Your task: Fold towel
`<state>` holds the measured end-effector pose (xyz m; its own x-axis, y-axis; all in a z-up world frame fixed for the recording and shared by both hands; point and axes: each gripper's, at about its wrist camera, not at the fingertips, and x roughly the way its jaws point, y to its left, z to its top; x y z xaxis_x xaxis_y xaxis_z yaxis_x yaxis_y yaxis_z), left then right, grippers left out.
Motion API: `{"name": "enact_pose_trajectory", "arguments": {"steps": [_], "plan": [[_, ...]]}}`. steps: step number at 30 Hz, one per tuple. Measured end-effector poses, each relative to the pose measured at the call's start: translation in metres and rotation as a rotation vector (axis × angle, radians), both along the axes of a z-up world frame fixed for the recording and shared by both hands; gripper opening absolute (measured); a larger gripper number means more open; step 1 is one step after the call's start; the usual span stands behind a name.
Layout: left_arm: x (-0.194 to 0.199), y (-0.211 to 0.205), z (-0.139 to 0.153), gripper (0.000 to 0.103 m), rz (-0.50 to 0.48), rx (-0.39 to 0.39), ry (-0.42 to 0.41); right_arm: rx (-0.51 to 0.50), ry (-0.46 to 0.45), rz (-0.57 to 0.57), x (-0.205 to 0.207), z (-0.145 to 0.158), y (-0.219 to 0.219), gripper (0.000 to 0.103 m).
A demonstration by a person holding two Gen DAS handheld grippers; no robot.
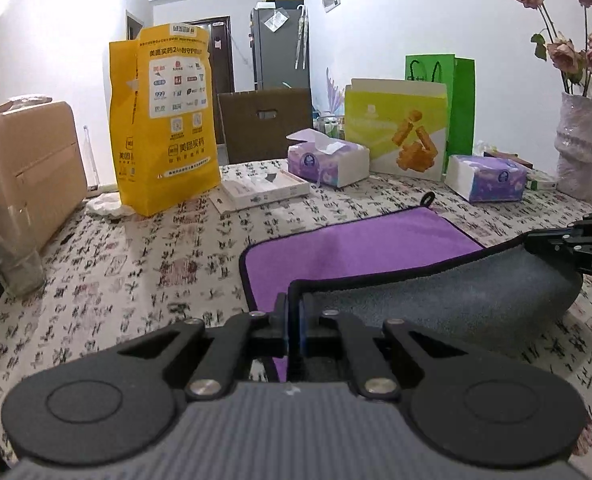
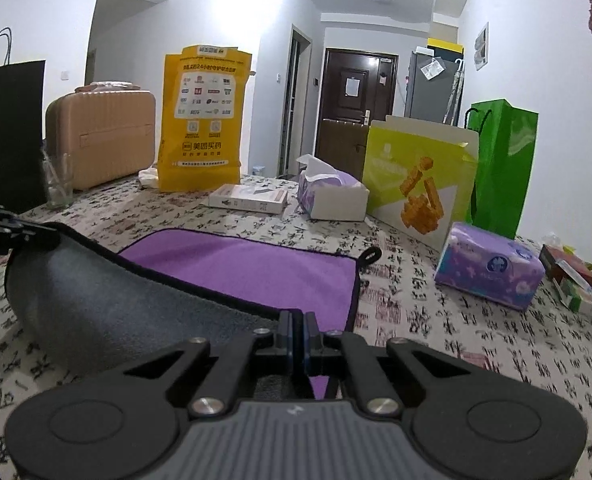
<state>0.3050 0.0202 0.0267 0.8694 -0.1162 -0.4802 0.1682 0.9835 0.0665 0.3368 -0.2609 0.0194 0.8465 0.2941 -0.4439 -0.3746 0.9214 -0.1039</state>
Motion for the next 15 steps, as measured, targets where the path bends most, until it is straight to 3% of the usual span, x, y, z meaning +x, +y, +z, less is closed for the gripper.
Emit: {"name": "enact_pose_trajectory", "arguments": {"steps": [15], "plan": [[0.057,0.007,-0.001,0.005,0.005,0.029,0.019,-0.004,0.044,0.029,0.070,0.000,0.008,0.004]]}}
